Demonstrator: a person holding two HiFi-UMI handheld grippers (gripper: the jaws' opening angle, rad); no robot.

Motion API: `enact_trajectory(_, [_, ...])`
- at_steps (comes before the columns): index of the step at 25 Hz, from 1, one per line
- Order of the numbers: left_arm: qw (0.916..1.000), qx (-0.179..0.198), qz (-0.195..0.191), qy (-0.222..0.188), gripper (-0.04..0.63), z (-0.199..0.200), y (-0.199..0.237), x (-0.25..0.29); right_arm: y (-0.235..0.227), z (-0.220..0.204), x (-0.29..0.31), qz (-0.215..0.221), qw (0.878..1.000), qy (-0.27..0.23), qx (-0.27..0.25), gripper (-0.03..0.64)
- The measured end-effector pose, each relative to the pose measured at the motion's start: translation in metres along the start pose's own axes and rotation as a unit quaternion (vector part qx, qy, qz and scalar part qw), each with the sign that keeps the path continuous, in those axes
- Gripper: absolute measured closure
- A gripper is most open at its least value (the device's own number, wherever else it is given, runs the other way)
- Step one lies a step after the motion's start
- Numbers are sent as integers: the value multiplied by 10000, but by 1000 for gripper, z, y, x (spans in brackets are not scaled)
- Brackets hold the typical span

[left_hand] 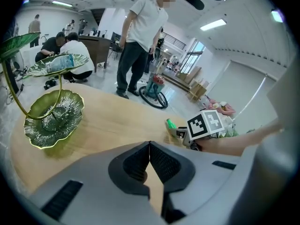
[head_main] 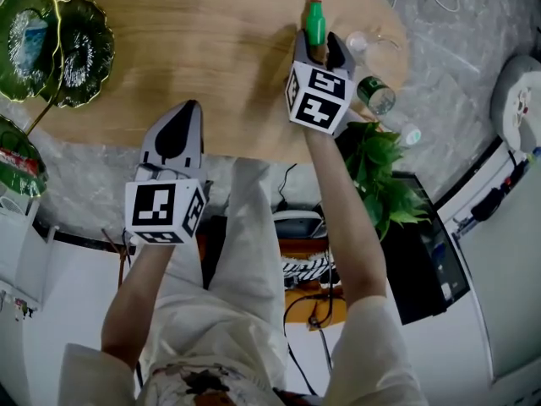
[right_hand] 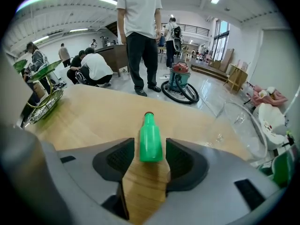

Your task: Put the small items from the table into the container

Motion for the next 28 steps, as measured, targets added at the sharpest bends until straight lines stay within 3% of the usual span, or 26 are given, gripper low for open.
enact_trajectory(13, [9999,-104,42,-18,588,-4,8,-8,3,-7,4,9,9989,172,-445,466])
enact_trajectory(28, [9994,-231,157,-214,588,8,16,-29,34,8,-26,296,9982,170,-493,466])
Point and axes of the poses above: the fingertips, and each gripper's own axes: x forward along the fingers, y to its left, z out of its top, the point moved 2 cm from there along -x, backward along the fingers, and after that the axes turned 7 degrees about -y, right-handed, at the moved point
